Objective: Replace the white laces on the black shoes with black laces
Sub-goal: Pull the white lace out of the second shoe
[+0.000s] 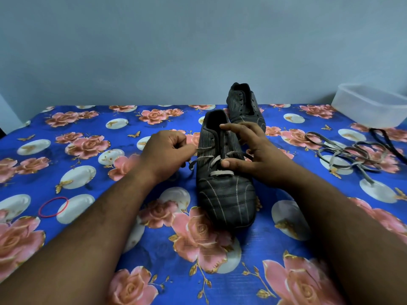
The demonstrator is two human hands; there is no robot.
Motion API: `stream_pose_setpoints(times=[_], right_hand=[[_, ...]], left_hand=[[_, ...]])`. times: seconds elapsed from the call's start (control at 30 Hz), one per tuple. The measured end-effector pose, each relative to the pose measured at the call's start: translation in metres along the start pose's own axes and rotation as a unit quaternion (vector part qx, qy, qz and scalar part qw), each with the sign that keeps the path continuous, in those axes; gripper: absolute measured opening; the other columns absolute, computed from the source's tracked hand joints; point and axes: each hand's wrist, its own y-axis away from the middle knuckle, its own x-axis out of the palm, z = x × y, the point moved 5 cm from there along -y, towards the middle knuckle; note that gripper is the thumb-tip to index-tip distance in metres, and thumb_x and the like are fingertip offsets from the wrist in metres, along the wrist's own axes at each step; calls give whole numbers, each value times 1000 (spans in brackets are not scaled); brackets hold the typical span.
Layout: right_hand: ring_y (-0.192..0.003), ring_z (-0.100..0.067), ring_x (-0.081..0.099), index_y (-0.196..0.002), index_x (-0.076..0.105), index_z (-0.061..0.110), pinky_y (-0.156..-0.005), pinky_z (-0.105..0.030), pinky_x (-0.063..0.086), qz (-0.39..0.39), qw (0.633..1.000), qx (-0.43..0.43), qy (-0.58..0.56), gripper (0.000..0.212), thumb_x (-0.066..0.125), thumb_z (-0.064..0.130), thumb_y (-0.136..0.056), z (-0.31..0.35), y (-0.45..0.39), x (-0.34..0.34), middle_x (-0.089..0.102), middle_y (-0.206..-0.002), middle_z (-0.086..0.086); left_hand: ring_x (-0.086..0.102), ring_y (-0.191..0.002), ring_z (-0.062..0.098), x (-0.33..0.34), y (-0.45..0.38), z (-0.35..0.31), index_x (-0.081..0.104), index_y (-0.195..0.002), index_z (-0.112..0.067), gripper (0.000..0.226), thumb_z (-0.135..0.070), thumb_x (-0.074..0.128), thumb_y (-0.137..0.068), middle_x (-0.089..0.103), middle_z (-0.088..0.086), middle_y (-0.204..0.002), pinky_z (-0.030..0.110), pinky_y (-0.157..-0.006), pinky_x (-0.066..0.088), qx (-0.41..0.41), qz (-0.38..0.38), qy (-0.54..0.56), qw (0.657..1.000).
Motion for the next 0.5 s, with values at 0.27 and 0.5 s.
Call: stream_pose_setpoints(times=[0.27,0.5], right_hand=[[-118,6,55,-152,30,41,-106,-29,47,37,995,84,-42,104,72,76,-64,-9,1,-2,54,-128,17],[-117,4,60,-150,37,39,-108,-35,47,41,989,136,-41,122,67,95,-46,-17,3,1,66,-124,19]], left_hand=[[57,-94,14,-9,-2,10,60,-101,-31,32,-57,67,-84,63,-16,-94,42,-91,44,-63,-16,-188,980],[65,-69,20,19,8,1,58,-66,-19,71,-82,31,-86,66,-6,-61,45,-86,53,-84,109,-100,985]])
